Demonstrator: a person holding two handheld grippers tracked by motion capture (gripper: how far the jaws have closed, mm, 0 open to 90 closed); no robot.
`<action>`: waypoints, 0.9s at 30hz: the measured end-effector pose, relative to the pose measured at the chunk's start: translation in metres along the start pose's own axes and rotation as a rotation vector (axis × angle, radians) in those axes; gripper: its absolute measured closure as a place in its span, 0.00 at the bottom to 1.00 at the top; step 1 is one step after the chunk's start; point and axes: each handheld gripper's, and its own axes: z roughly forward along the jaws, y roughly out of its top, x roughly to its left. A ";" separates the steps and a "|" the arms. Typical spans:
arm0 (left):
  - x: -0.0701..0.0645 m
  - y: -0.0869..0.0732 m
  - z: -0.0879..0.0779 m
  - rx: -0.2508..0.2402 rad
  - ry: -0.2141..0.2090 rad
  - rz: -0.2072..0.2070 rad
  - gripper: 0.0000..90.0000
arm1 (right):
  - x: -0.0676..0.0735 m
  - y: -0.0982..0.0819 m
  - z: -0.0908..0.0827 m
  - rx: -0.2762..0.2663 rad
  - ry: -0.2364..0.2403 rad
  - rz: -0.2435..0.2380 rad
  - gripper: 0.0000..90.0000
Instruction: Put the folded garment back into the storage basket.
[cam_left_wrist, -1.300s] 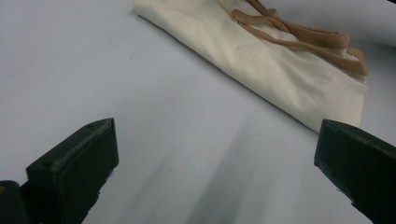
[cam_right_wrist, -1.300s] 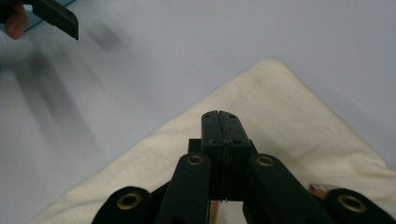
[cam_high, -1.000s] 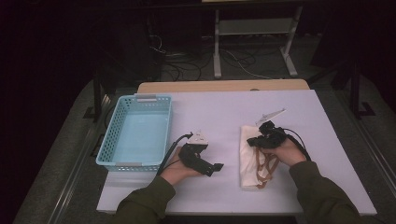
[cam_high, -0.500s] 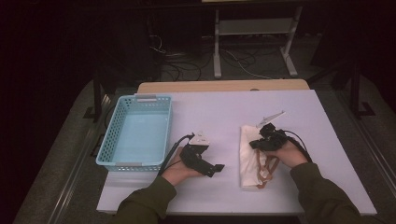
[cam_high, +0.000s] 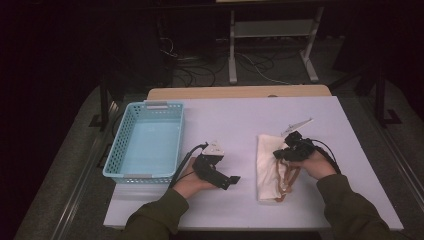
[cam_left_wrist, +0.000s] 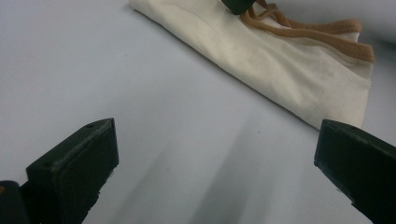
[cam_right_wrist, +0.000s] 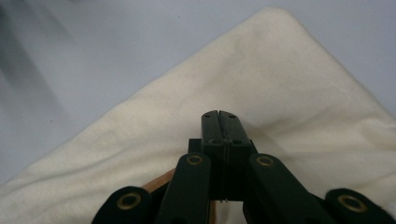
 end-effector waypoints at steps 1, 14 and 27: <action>0.000 0.000 0.000 0.000 0.000 0.000 0.00 | 0.000 -0.001 -0.001 0.001 -0.001 0.004 0.98; 0.000 0.000 0.001 0.000 -0.001 -0.005 0.00 | -0.007 -0.014 -0.014 -0.006 -0.001 0.019 0.98; 0.000 0.000 0.002 0.009 -0.004 -0.001 0.00 | -0.015 -0.029 -0.024 0.004 -0.017 0.047 0.98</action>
